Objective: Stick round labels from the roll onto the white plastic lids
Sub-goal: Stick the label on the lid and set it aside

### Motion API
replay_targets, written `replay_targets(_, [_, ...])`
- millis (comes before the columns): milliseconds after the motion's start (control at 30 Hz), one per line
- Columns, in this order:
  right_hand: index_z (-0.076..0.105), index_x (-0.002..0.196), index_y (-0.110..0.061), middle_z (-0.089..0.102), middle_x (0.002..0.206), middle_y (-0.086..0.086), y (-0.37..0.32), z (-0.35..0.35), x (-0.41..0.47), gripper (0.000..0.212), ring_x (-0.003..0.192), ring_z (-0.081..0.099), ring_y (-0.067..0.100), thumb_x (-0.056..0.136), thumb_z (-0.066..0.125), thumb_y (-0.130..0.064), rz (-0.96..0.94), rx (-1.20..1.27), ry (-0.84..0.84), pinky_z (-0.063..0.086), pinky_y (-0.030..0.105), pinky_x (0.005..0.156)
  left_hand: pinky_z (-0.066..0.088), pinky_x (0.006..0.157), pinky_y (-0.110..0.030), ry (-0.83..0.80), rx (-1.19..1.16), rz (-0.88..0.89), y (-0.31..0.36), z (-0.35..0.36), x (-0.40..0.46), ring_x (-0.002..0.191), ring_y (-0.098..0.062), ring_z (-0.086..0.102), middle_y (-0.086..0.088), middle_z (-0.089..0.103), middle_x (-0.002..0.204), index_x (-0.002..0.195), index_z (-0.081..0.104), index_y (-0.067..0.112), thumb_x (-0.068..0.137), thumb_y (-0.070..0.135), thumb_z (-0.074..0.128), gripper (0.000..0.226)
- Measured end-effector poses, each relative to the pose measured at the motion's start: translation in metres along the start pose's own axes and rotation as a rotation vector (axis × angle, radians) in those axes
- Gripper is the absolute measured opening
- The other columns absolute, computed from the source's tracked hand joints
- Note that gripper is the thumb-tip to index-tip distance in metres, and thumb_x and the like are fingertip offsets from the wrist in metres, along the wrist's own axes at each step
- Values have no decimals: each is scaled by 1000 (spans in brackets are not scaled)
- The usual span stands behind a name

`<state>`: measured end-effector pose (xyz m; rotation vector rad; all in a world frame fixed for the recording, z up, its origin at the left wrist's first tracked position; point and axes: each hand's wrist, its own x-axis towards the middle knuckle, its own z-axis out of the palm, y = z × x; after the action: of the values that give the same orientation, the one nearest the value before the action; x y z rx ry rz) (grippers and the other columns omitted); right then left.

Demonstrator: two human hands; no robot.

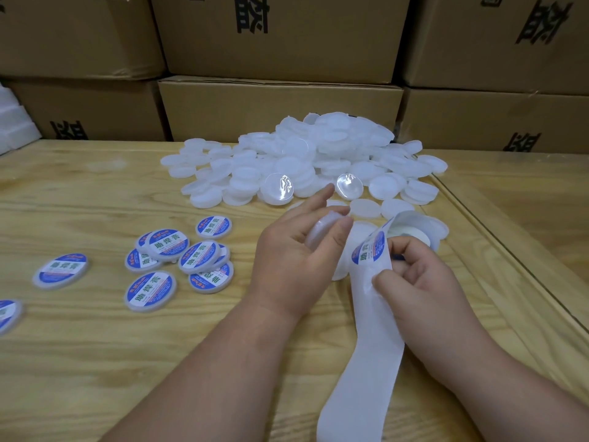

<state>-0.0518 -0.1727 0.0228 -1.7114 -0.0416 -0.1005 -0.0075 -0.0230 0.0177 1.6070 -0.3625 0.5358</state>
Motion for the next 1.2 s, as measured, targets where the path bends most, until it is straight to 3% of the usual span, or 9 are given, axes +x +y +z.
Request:
replay_targets(67, [67,90,-28,55,81,35,1,-1,0,25,61,49,25,71,52,-18,-8,-2,-5,43,35,53,49,100,-23,-24,23,1,-2,2,-1,119,3,61,20,70,119,95,75,33,91,17,66,19])
replay_targets(200, [67,95,-31,56,83,35,5,-1,2,23,65,52,27,78,59,-19,-28,7,7,43,38,60,50,79,-18,-144,54,-52,2,7,-4,85,-5,66,15,70,82,83,71,34,84,14,59,23])
replay_targets(300, [68,97,-31,54,76,29,10,-1,4,16,65,50,21,92,69,-15,-58,25,35,42,34,61,50,80,-21,-206,135,22,4,6,-5,89,-11,65,8,69,85,87,74,29,81,22,73,9])
replay_targets(400, [70,95,-28,57,81,29,10,0,4,11,68,52,19,94,69,-17,-78,20,49,43,34,63,49,82,-20,-241,154,12,3,5,-3,93,-8,62,9,70,96,95,76,23,82,18,80,14])
replay_targets(567, [71,93,-32,60,82,25,7,-1,3,8,70,58,21,88,71,-26,-84,20,43,49,32,64,48,87,-18,-258,140,-51,2,4,-3,96,-3,63,15,71,95,93,75,30,83,28,74,11])
replay_targets(800, [65,93,-42,58,79,26,5,-2,1,29,66,57,28,74,58,-21,-43,66,42,49,39,58,45,74,-5,-75,24,-111,2,5,-1,86,7,64,23,69,88,89,70,42,88,16,61,27])
replay_targets(900, [59,97,-49,55,60,4,6,-5,0,40,58,55,21,74,55,-17,-45,77,68,48,28,49,44,74,-5,112,-21,-154,-1,3,3,89,8,64,25,71,89,88,73,33,88,10,58,28])
replay_targets(1000, [59,100,-50,53,60,-5,7,-7,0,44,54,53,14,86,57,-8,-79,68,102,46,20,46,49,76,-16,253,-74,-241,-3,-2,7,88,-2,67,20,73,86,84,75,31,88,8,56,30])
replay_targets(1200, [66,93,-39,53,68,-13,10,-1,2,34,57,50,3,93,67,-6,-243,66,163,44,14,54,49,67,-19,80,-112,-266,2,0,3,77,-3,65,15,75,85,77,77,30,80,20,56,24])
